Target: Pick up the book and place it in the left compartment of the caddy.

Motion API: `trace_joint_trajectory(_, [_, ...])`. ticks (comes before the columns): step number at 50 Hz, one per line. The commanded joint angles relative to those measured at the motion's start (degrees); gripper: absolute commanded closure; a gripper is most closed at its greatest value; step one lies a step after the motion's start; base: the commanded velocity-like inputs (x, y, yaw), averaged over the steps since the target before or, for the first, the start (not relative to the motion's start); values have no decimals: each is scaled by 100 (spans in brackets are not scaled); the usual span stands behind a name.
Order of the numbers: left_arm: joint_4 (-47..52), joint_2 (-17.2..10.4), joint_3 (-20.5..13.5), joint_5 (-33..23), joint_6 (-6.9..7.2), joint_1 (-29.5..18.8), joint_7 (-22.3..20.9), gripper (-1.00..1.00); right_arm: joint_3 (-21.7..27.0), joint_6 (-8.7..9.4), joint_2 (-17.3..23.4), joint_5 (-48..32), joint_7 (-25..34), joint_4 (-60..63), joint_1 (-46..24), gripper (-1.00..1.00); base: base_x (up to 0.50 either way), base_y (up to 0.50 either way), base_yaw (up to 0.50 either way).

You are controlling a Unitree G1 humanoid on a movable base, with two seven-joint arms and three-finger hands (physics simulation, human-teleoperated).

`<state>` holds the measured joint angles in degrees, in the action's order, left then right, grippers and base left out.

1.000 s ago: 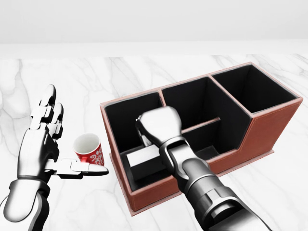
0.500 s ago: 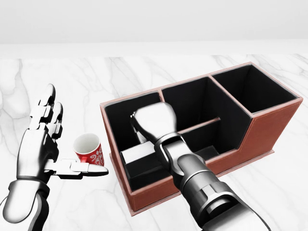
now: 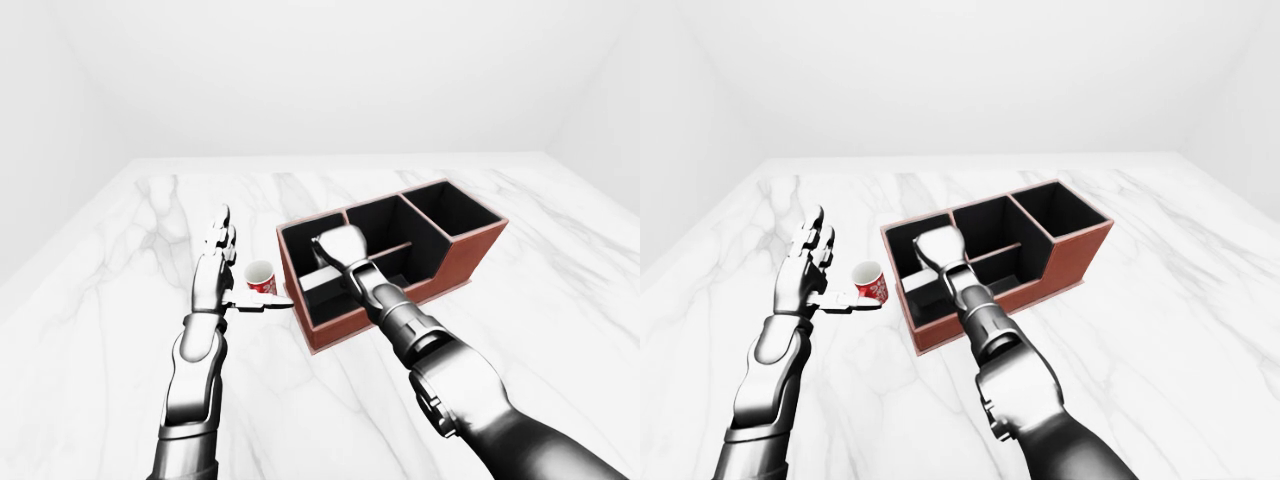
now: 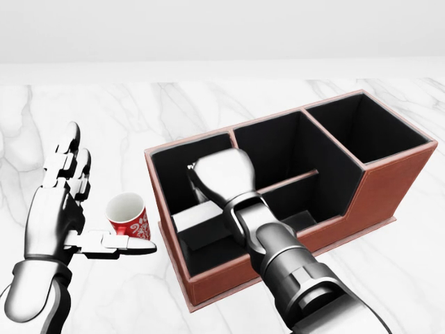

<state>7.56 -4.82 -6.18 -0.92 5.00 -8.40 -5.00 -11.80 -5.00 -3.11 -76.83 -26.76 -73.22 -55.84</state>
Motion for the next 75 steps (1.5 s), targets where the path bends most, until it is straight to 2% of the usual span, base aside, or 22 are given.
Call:
trace_joint_trajectory(1, [59, 11, 20, -17, 0, 16, 13, -100, 97, 0, 218, -113, -160, 286, 306, 69, 0, 0, 0])
trace_joint_trajectory(11, [50, 12, 15, -19, 0, 13, 13, -100, 101, 0, 308, -204, -263, 308, 434, 68, 0, 0, 0])
trace_joint_trajectory(25, [-71, -12, -13, -1, 0, -5, -11, -100, 120, 0, 301, -230, -279, 268, 416, 53, 0, 0, 0])
trace_joint_trajectory(29, [-97, -20, -22, 5, 0, -16, -10, -100, 124, 0, 425, -264, -256, 551, 717, 52, 0, 0, 0])
trace_joint_trajectory(75, [-97, -14, -7, 7, 0, -43, -6, -100, 109, 0, 440, -340, -324, 547, 711, 11, 0, 0, 0])
